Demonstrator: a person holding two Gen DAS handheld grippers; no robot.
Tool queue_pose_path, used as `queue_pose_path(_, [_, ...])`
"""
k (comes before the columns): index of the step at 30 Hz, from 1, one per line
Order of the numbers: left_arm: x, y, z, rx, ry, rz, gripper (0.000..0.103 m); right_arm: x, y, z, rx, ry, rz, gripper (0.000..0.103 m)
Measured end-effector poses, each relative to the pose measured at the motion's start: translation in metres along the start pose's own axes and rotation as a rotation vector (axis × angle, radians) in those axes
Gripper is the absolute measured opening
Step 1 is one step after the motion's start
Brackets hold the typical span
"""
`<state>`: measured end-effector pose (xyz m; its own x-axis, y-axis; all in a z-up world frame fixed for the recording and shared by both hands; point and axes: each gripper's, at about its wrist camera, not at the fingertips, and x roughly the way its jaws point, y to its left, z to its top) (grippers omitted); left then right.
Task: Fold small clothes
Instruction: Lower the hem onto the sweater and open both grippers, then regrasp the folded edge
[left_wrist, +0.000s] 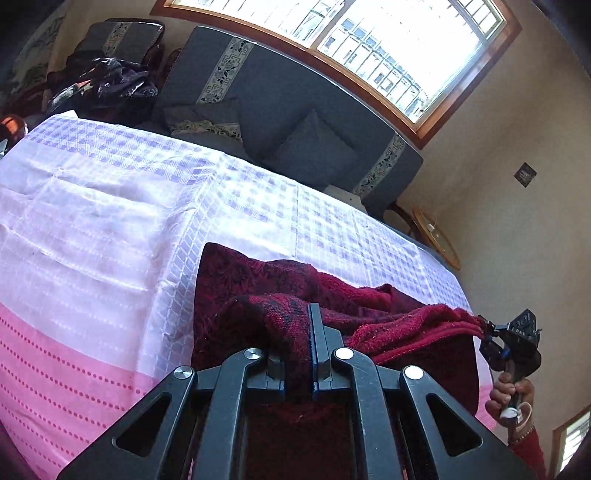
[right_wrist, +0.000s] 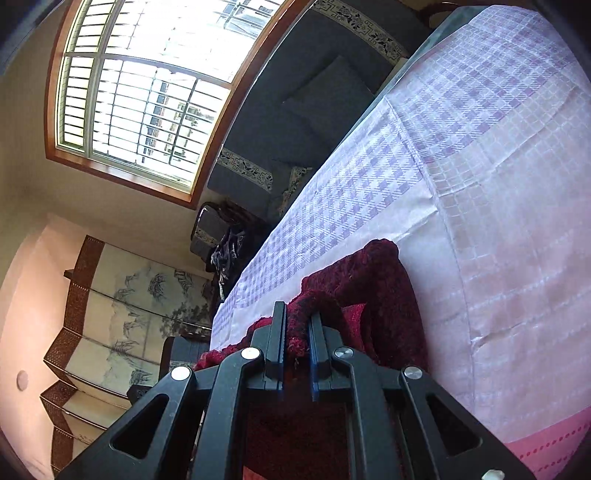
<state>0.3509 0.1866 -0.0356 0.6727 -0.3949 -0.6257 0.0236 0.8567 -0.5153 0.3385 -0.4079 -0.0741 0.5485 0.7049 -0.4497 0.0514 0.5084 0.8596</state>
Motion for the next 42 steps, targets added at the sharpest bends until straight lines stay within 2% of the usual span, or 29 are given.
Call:
queue_pose_path(3, [0.018, 0.005, 0.005, 0.010, 0.010, 0.009, 0.012, 0.015, -0.010, 0.008, 0.015, -0.004, -0.007, 0.011])
queue_pose_path(9, [0.039, 0.026, 0.010, -0.090, 0.050, -0.051, 0.019, 0.034, -0.029, 0.011, 0.040, -0.015, -0.007, 0.012])
queue_pose_path(12, [0.042, 0.028, 0.012, -0.107, 0.067, -0.060, 0.021, 0.041, -0.036, 0.009, 0.055, -0.016, -0.025, 0.016])
queue_pose_path(15, [0.041, 0.029, 0.015, -0.132, 0.078, -0.113, 0.031, 0.046, -0.039, 0.008, 0.042, -0.025, -0.062, 0.018])
queue_pose_path(16, [0.039, 0.029, 0.016, -0.142, 0.074, -0.143, 0.041, 0.047, -0.039, 0.006, 0.041, -0.027, -0.064, 0.021])
queue_pose_path(17, [0.036, 0.030, 0.018, -0.160, 0.071, -0.178, 0.053, 0.048, -0.039, 0.006, 0.051, -0.029, -0.055, 0.026])
queue_pose_path(18, [0.033, 0.031, 0.020, -0.181, 0.062, -0.215, 0.059, 0.048, -0.040, 0.006, 0.060, -0.032, -0.035, 0.031])
queue_pose_path(20, [0.023, 0.032, 0.024, -0.211, 0.018, -0.266, 0.072, 0.044, -0.037, 0.006, 0.059, -0.055, -0.006, 0.050])
queue_pose_path(21, [0.016, 0.032, 0.027, -0.218, -0.008, -0.264, 0.076, 0.042, -0.036, 0.006, 0.053, -0.073, -0.002, 0.053])
queue_pose_path(22, [0.010, 0.033, 0.029, -0.228, -0.035, -0.251, 0.083, 0.039, -0.035, 0.006, 0.049, -0.088, 0.005, 0.061])
queue_pose_path(23, [0.003, 0.036, 0.032, -0.241, -0.065, -0.239, 0.086, 0.037, -0.034, 0.006, 0.046, -0.102, 0.016, 0.069])
queue_pose_path(25, [-0.008, 0.041, 0.035, -0.257, -0.111, -0.211, 0.089, 0.032, -0.032, 0.007, 0.035, -0.128, -0.004, 0.075])
queue_pose_path(26, [-0.011, 0.043, 0.035, -0.257, -0.111, -0.169, 0.089, 0.030, -0.032, 0.007, 0.031, -0.134, -0.010, 0.075])
queue_pose_path(28, [-0.013, 0.050, 0.032, -0.257, -0.074, -0.084, 0.089, 0.025, -0.033, 0.005, 0.043, -0.134, 0.014, 0.075])
queue_pose_path(31, [-0.017, 0.062, 0.010, -0.246, 0.016, -0.035, 0.089, 0.006, -0.034, -0.005, 0.037, -0.124, 0.037, 0.075])
queue_pose_path(33, [-0.019, 0.070, -0.013, -0.252, 0.089, -0.041, 0.089, -0.011, -0.032, -0.019, -0.004, -0.102, 0.042, 0.075])
queue_pose_path(36, [-0.024, 0.080, -0.049, -0.273, 0.169, -0.089, 0.089, -0.033, -0.029, -0.048, -0.114, -0.040, -0.016, 0.075])
queue_pose_path(39, [-0.033, 0.075, -0.074, -0.259, 0.188, -0.101, 0.085, -0.047, -0.031, -0.081, -0.208, 0.026, -0.095, 0.065])
queue_pose_path(41, [-0.040, 0.066, -0.083, -0.232, 0.171, -0.125, 0.077, -0.058, -0.042, -0.095, -0.201, 0.045, -0.104, 0.052])
queue_pose_path(42, [-0.043, 0.061, -0.086, -0.212, 0.163, -0.124, 0.075, -0.063, -0.047, -0.100, -0.186, 0.048, -0.097, 0.051])
